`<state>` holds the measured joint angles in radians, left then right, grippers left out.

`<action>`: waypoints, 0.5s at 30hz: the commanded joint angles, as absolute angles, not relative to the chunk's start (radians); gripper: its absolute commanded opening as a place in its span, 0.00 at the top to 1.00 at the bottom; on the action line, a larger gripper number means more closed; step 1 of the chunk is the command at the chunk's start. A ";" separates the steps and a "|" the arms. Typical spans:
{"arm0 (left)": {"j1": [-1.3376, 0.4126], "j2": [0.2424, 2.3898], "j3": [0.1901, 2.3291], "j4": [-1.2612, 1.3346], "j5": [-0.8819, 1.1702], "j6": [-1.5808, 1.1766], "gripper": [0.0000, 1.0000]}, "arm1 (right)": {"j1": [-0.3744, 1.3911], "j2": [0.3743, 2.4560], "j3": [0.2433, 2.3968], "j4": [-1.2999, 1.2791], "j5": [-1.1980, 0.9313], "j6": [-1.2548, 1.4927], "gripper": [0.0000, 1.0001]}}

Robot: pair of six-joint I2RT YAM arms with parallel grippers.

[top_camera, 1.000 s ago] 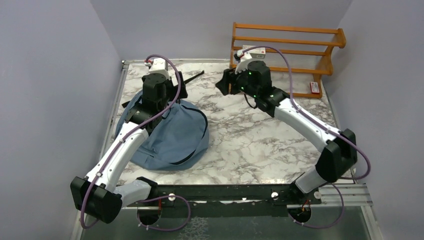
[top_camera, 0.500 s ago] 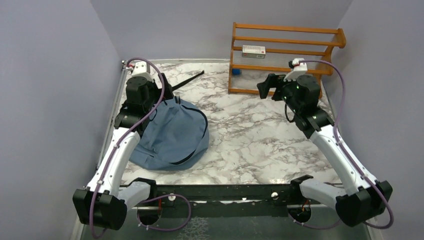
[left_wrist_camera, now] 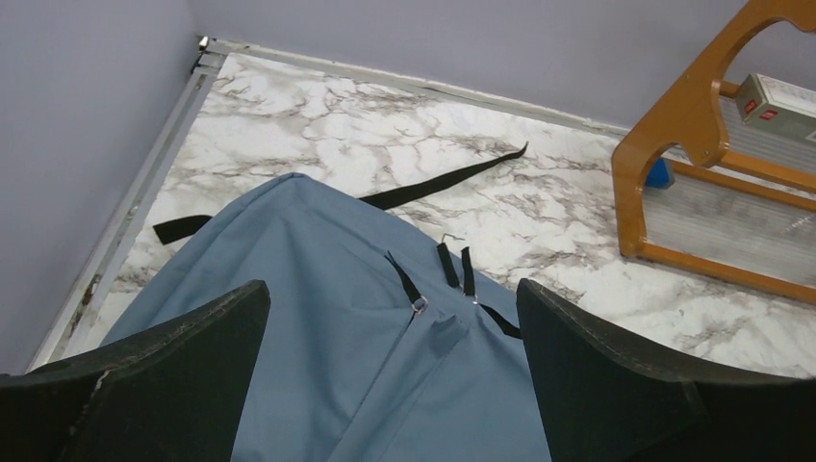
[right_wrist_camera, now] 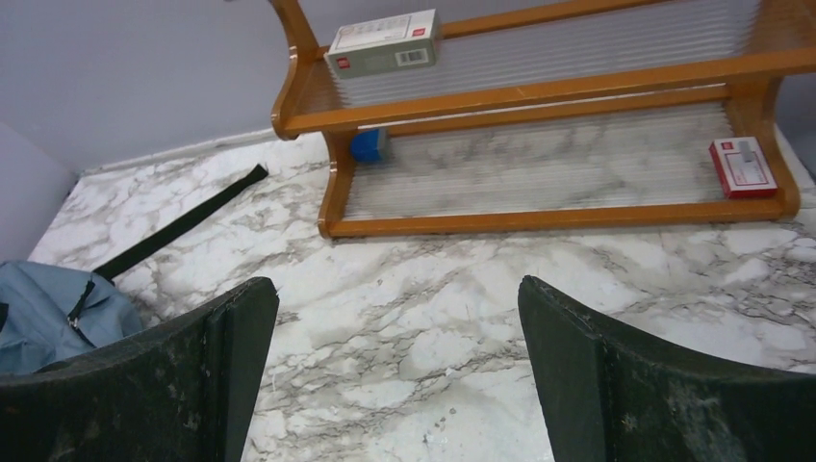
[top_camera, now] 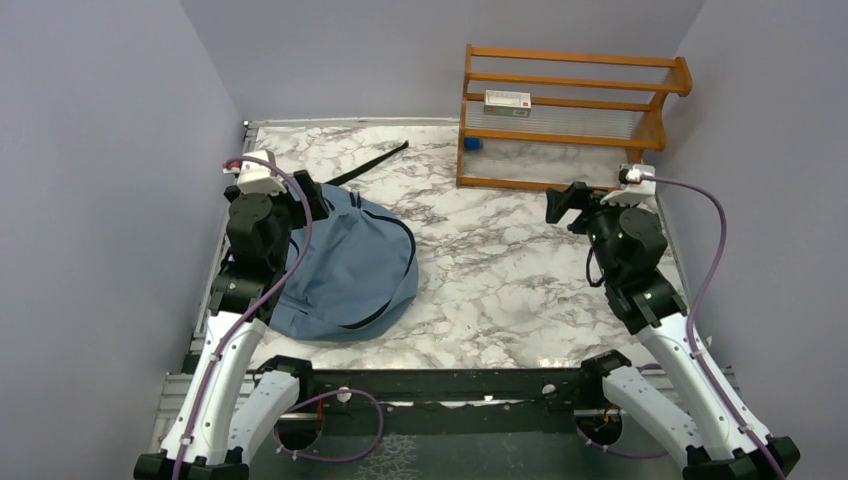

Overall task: Pack the student bag
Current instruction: Reset both arms

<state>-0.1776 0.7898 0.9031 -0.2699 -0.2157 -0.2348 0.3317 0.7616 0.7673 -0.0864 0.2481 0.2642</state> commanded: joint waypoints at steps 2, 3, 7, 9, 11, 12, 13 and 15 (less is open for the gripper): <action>-0.173 0.741 0.860 -0.269 -0.297 -0.233 0.01 | 0.330 0.671 0.717 0.025 0.376 0.243 0.00; -0.173 0.740 0.857 -0.272 -0.294 -0.233 0.01 | 0.330 0.660 0.706 0.032 0.390 0.233 0.00; -0.173 0.748 0.848 -0.276 -0.287 -0.235 0.01 | 0.330 0.629 0.675 0.056 0.426 0.201 0.00; -0.173 0.753 0.847 -0.275 -0.284 -0.240 0.01 | 0.329 0.621 0.670 0.062 0.435 0.188 0.00; -0.173 0.760 0.847 -0.272 -0.277 -0.245 0.01 | 0.329 0.615 0.663 0.072 0.446 0.172 0.00; -0.173 0.762 0.848 -0.272 -0.274 -0.246 0.01 | 0.329 0.610 0.661 0.079 0.450 0.163 0.00; -0.173 0.766 0.849 -0.272 -0.273 -0.248 0.01 | 0.330 0.610 0.661 0.083 0.454 0.155 0.00; -0.173 0.766 0.847 -0.272 -0.268 -0.251 0.01 | 0.329 0.609 0.665 0.081 0.459 0.141 0.00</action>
